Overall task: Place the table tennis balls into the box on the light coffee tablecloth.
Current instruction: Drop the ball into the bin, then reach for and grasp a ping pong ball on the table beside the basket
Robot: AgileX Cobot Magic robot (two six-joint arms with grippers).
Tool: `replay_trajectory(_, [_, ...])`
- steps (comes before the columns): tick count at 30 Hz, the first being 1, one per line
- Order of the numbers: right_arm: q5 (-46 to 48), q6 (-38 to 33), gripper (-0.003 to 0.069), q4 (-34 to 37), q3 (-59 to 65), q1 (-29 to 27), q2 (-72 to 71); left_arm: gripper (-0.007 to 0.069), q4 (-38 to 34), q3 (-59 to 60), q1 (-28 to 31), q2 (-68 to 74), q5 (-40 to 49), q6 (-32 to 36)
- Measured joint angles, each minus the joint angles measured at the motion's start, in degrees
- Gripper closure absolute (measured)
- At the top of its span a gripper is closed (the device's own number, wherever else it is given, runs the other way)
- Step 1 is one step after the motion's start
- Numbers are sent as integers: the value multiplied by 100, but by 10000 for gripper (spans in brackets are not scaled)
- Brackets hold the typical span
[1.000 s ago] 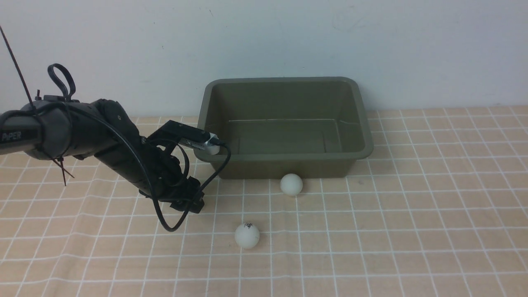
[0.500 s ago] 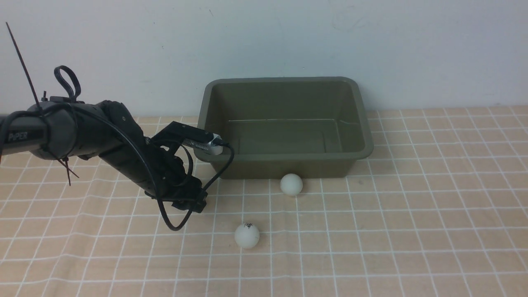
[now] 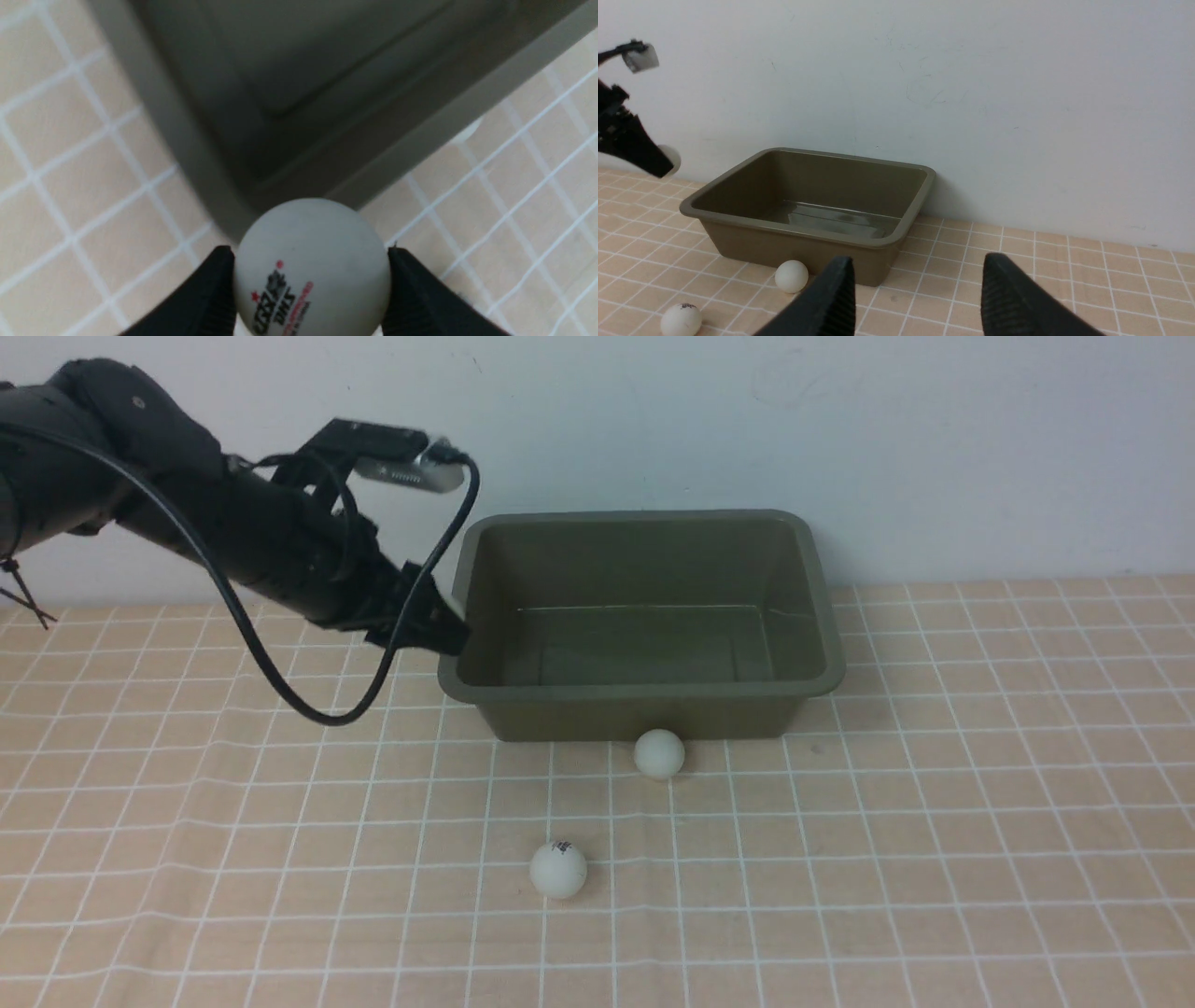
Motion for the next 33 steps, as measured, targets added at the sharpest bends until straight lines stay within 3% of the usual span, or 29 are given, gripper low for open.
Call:
replay_trajectory(8, [64,0,312,-72,0,0,0,305,-78,-1511,-381,1307,406,392])
replay_trajectory(11, [106,0,312,-72,0,0,0,228,-3,-1938,-415,1640,619,492])
replay_trajectory(14, [106,23,312,-51,0,0,0,134,73,-2343,-415,1736,1056,168])
replay_trajectory(18, [113,58,312,-27,0,0,0,106,286,-2918,-382,1648,1742,-146])
replay_trajectory(26, [245,64,312,-10,0,0,0,238,176,-4059,-215,741,1985,-423])
replay_trajectory(33, [407,68,312,-10,0,0,0,351,24,-3876,-208,-337,2105,-544])
